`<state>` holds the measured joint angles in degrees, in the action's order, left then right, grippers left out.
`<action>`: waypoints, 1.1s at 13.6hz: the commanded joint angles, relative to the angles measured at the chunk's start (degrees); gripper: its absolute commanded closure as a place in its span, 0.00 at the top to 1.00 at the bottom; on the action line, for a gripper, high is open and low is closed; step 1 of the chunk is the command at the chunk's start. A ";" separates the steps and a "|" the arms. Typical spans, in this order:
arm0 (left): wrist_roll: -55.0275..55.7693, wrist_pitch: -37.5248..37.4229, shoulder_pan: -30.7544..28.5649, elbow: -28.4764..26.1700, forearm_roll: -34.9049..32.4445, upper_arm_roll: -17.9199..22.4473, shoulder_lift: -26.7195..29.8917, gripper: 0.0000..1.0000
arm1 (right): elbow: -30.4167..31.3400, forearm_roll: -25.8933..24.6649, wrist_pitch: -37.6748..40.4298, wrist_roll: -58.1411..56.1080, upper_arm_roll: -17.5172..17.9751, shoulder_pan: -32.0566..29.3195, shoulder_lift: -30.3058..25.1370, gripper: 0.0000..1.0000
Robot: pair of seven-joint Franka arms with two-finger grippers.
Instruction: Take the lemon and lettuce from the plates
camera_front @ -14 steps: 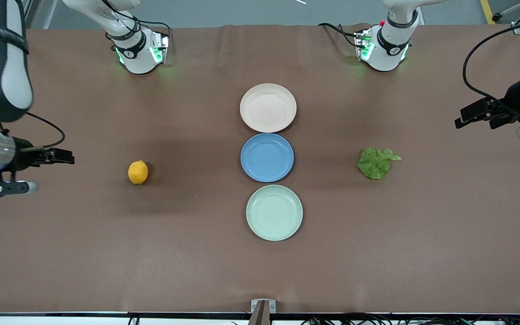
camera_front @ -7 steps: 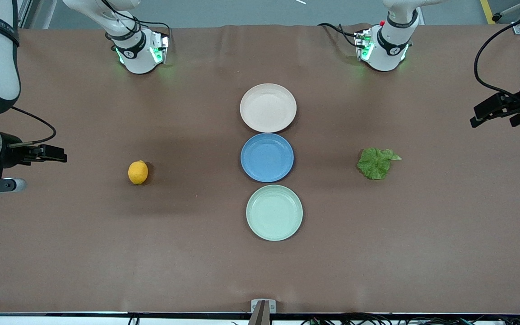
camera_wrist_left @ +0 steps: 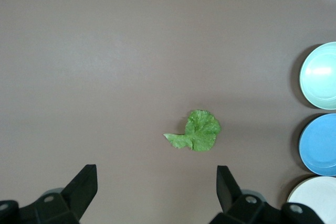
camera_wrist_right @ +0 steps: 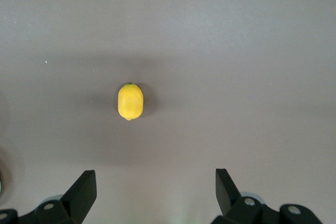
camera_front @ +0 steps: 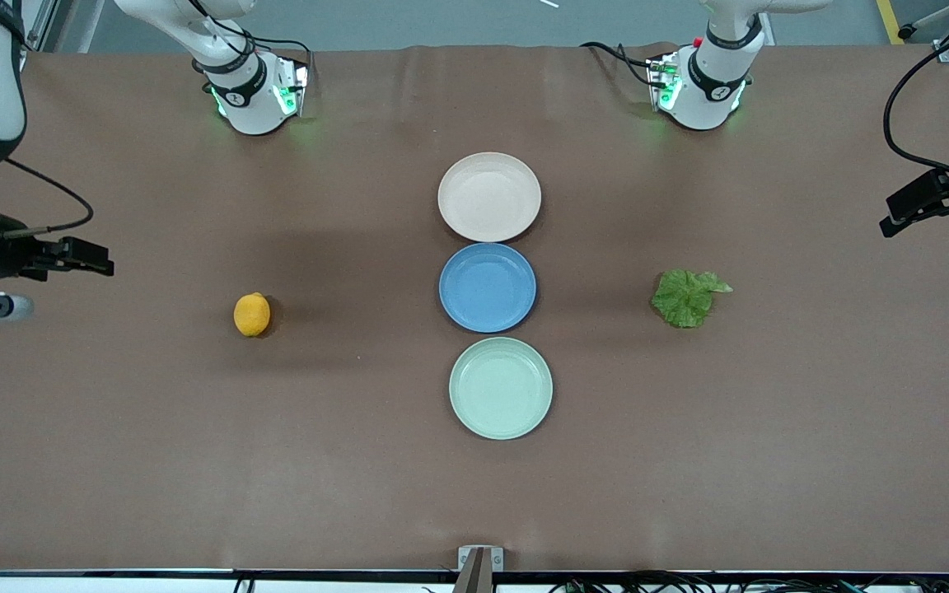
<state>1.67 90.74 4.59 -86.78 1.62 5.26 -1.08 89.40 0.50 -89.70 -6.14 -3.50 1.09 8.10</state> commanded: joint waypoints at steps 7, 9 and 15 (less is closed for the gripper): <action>0.00 -2.06 0.43 -5.58 -0.13 -0.16 5.38 1.00 | 16.41 -0.32 -5.30 0.43 0.69 -1.53 -14.15 1.00; 0.00 -1.89 -0.10 -5.24 -0.13 -0.25 5.21 1.00 | 17.83 -0.32 -5.83 0.43 0.69 -1.71 -15.65 1.00; -0.09 -1.53 -2.65 -5.24 -0.04 -3.15 5.04 1.00 | 17.66 -0.41 -6.18 0.34 0.60 -1.71 -16.18 1.00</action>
<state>1.67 88.58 3.06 -90.91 1.62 3.44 2.97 104.89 0.50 -94.58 -6.08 -3.62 0.43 -6.02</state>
